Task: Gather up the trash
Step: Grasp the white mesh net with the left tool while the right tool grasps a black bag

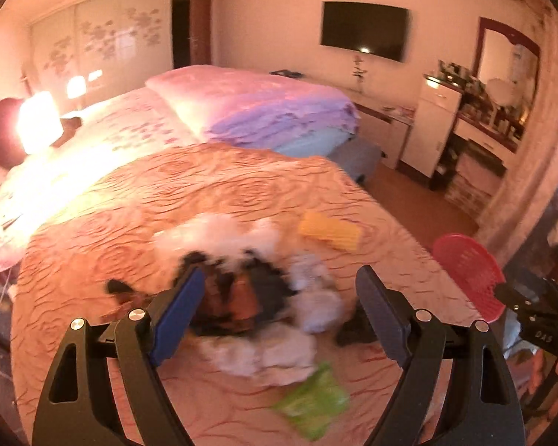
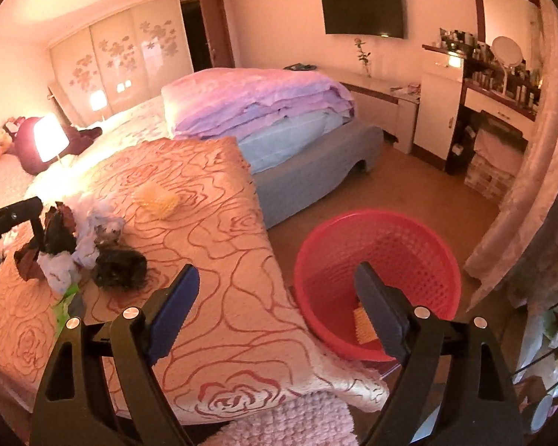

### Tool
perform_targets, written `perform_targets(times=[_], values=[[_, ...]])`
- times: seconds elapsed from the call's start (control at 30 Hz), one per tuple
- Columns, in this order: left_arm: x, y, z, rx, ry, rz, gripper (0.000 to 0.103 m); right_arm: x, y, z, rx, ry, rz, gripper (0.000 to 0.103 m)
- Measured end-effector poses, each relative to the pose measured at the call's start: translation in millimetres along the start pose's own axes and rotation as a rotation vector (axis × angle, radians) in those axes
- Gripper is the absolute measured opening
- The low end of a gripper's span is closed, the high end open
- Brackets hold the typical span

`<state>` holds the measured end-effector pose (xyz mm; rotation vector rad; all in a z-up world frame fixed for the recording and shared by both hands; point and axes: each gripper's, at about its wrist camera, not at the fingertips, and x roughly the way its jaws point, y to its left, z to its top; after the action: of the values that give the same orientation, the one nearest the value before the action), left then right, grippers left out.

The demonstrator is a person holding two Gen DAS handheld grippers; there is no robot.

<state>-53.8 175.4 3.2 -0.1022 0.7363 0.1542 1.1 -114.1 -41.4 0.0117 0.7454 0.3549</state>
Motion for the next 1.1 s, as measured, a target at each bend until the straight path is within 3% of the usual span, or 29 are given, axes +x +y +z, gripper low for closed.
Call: perform_targets(times=[0.2, 0.4, 0.6, 0.67, 0.73, 0.83, 1.1], values=[[3.3, 26.6, -20.7, -0.069, 0.043, 0.006, 0.080, 4.0, 13.7, -1.9, -0.023, 0.012, 0.030, 0.083], [18.3, 13.5, -38.5, -0.049, 0.093, -0.045, 0.080, 8.4, 29.5, -3.4, -0.050, 0.025, 0.058, 0.083], [45.3, 15.9, -43.6, -0.077, 0.142, -0.036, 0.080, 12.5, 38.4, -3.3, -0.073, 0.038, 0.073, 0.083], [53.0, 17.9, -46.3, -0.078, 0.155, -0.036, 0.073, 15.7, 40.1, -3.6, -0.079, 0.051, 0.083, 0.083], [58.2, 20.8, -49.2, -0.091, 0.174, -0.050, 0.053, 19.8, 44.6, -4.4, -0.089, 0.063, 0.093, 0.083], [56.7, 28.4, -51.1, -0.117, 0.167, -0.065, 0.042, 24.7, 51.3, -5.6, -0.105, 0.078, 0.109, 0.083], [27.1, 25.7, -47.9, -0.103, 0.109, -0.087, 0.038, 39.2, 75.1, -0.9, -0.144, 0.100, 0.170, 0.083]])
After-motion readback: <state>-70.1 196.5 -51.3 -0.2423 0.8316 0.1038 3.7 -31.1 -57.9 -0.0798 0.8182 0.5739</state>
